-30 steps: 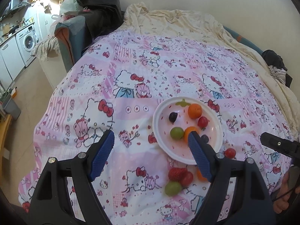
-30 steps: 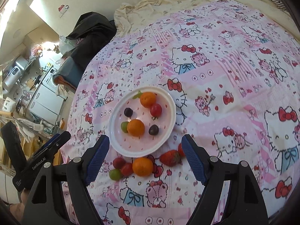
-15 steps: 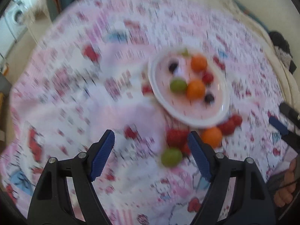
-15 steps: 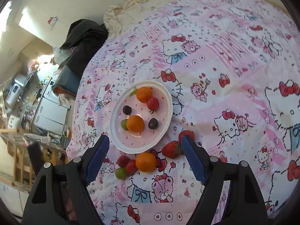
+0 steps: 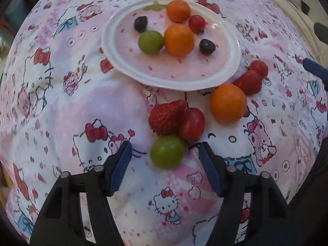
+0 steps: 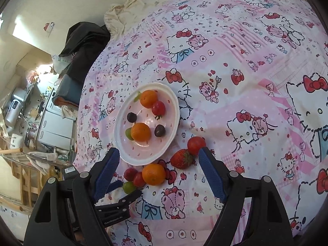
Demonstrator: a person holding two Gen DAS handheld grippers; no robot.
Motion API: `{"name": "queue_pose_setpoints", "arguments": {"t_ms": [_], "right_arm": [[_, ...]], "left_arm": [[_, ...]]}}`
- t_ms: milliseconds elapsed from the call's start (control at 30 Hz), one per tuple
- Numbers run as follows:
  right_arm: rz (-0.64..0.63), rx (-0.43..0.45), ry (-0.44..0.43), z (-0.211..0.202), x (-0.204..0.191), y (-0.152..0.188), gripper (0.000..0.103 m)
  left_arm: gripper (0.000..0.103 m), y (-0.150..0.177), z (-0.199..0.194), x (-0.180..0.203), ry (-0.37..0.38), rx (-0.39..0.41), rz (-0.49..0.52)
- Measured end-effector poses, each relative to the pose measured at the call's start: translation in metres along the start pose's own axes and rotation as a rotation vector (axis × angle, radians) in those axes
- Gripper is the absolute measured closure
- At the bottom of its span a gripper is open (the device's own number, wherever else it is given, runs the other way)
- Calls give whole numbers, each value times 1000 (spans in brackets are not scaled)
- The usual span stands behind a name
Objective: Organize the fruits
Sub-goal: 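Grasp a second green grape with the left tool and lift it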
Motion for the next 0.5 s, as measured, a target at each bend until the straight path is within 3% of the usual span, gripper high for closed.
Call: {"name": "queue_pose_setpoints", "arguments": {"t_ms": [67, 233, 500], "right_arm": [[8, 0, -1, -1, 2, 0, 21], [9, -1, -7, -1, 1, 0, 21], [-12, -19, 4, 3, -2, 4, 21]], "left_arm": [[52, 0, 0, 1, 11, 0, 2], [76, 2, 0, -2, 32, -13, 8], [77, 11, -39, -24, 81, 7, -72]]}}
Point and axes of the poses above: each gripper's, at about its wrist camera, not at the fingertips, and z roughly the way its jaws point, x to its right, y to its underside, the point moved 10 cm from there along z, roughly the way its jaws point, and after that the axes turned 3 degrees about -y, right-handed, at the moved point
